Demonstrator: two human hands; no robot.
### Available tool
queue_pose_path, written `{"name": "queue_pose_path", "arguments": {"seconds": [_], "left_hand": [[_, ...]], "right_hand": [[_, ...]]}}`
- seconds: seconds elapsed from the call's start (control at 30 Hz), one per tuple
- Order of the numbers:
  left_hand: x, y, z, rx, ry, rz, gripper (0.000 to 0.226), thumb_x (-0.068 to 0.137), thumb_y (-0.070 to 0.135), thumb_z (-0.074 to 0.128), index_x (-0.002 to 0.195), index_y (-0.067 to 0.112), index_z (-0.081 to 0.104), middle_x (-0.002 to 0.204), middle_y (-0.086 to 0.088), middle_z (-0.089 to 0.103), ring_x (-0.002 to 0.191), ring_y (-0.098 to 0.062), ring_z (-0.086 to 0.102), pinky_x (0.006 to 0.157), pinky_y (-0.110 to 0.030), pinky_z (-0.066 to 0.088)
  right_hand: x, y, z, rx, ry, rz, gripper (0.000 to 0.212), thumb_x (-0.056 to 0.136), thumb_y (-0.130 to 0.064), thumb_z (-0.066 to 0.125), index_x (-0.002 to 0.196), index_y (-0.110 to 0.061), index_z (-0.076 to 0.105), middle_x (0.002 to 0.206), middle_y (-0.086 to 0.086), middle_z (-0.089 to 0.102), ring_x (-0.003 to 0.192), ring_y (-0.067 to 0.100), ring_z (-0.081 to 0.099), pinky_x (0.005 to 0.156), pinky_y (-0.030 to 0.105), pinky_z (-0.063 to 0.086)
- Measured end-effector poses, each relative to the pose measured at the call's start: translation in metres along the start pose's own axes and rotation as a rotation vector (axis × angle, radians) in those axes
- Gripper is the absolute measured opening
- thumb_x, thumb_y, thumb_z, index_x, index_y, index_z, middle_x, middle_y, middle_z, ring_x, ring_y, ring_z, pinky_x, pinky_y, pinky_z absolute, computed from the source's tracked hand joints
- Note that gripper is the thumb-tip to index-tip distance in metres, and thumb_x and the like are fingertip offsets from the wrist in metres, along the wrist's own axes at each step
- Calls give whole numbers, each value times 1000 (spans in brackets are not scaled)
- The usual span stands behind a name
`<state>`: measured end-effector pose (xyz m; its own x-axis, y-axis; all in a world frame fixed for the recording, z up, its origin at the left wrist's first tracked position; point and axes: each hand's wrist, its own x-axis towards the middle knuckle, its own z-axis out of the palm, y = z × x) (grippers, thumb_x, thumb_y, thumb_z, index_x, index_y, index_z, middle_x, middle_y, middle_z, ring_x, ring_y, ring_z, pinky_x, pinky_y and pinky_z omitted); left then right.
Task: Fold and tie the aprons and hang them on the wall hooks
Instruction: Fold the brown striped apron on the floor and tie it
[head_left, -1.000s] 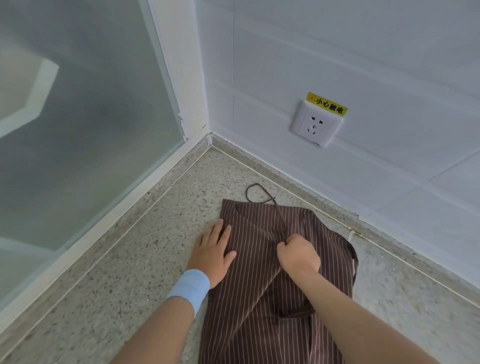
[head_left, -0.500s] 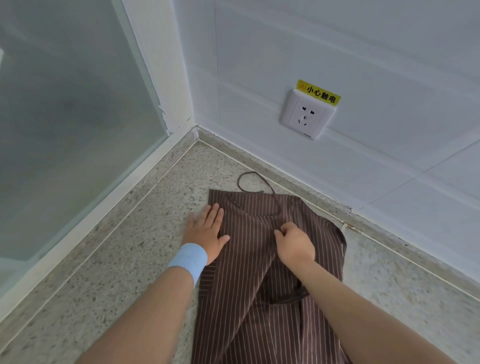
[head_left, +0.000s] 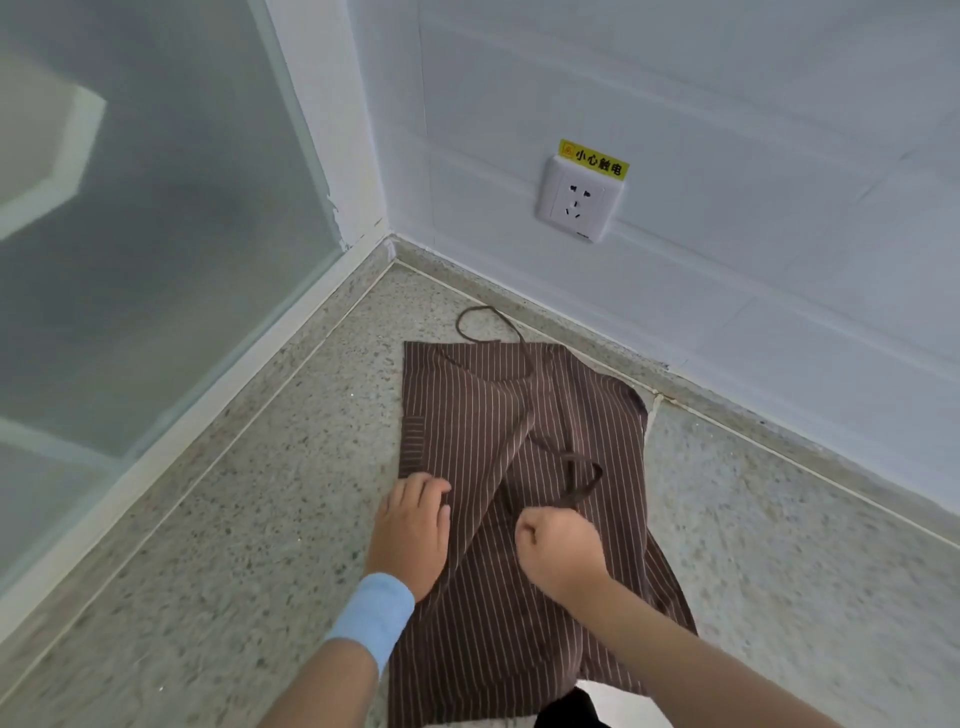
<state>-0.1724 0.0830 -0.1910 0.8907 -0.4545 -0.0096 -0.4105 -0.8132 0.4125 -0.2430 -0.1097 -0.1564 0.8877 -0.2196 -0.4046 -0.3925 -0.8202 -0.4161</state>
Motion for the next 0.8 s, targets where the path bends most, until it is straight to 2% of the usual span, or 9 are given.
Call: {"name": "queue_pose_path", "arguments": {"seconds": [0.13, 0.23, 0.27, 0.4, 0.47, 0.53, 0.6, 0.7, 0.8], "left_hand": [[-55, 4, 5, -1, -30, -48, 38, 95, 32, 31, 117, 18, 59, 119, 1, 56, 110, -21, 55, 92, -38, 50], [-90, 6, 3, -12, -96, -62, 48, 97, 40, 26, 129, 17, 54, 131, -2, 52, 121, -24, 51, 101, -39, 47], [-97, 6, 2, -9, -130, -56, 53, 98, 43, 23, 136, 18, 49, 138, -1, 48, 127, -23, 47, 105, -38, 44], [-118, 10, -4, -19, -249, -37, 65, 97, 50, 12, 156, 24, 17, 162, 7, 13, 149, -17, 15, 120, -33, 20], [-128, 11, -4, 4, -286, -54, 63, 100, 48, 21, 157, 27, 5, 164, 9, -3, 151, -17, 2, 121, -33, 17], [-136, 8, -3, 17, -310, -99, 68, 101, 43, 41, 156, 33, 3, 163, 7, -12, 150, -19, 2, 119, -35, 26], [-143, 5, -2, -27, -291, -168, 71, 96, 30, 55, 153, 42, 14, 162, 2, -2, 147, -23, 15, 114, -34, 36], [-146, 1, -8, -210, -303, -289, 73, 95, 23, 59, 149, 48, 17, 158, 2, 7, 135, -22, 39, 103, -33, 47], [-148, -8, -12, -103, -318, -209, 73, 98, 43, 49, 155, 41, 4, 161, 7, -5, 148, -24, 9, 118, -41, 27]], "right_hand": [[-39, 4, 25, -155, -110, 190, 34, 94, -53, 46, 101, -21, 56, 82, -6, 65, 65, 14, 59, 55, 30, 48], [-55, 3, 38, -62, -173, 219, 28, 96, -45, 53, 105, -20, 61, 99, -1, 67, 85, 19, 64, 75, 36, 56], [-57, 1, 39, 22, -173, 217, 24, 94, -41, 55, 101, -20, 63, 99, -1, 66, 85, 18, 64, 75, 35, 56], [-74, -2, 33, 374, -49, 288, 11, 92, -31, 58, 89, -20, 56, 102, 1, 59, 66, 11, 58, 52, 28, 47], [-81, 0, 37, 344, -54, 323, 17, 95, -30, 58, 107, -19, 54, 123, 3, 47, 85, 15, 59, 68, 26, 51], [-83, -1, 42, 273, -60, 350, 39, 96, -34, 60, 129, -17, 46, 134, 5, 40, 104, 22, 58, 84, 31, 51], [-86, -5, 48, 203, -86, 382, 49, 95, -39, 63, 133, -14, 45, 131, 7, 50, 107, 25, 61, 84, 34, 52], [-88, -7, 56, 120, -119, 391, 36, 95, -40, 61, 119, -14, 56, 111, 4, 64, 96, 23, 64, 79, 33, 55], [-94, -11, 56, 274, -44, 328, 26, 94, -38, 56, 114, -22, 59, 96, -2, 67, 81, 16, 64, 67, 29, 50]]}}
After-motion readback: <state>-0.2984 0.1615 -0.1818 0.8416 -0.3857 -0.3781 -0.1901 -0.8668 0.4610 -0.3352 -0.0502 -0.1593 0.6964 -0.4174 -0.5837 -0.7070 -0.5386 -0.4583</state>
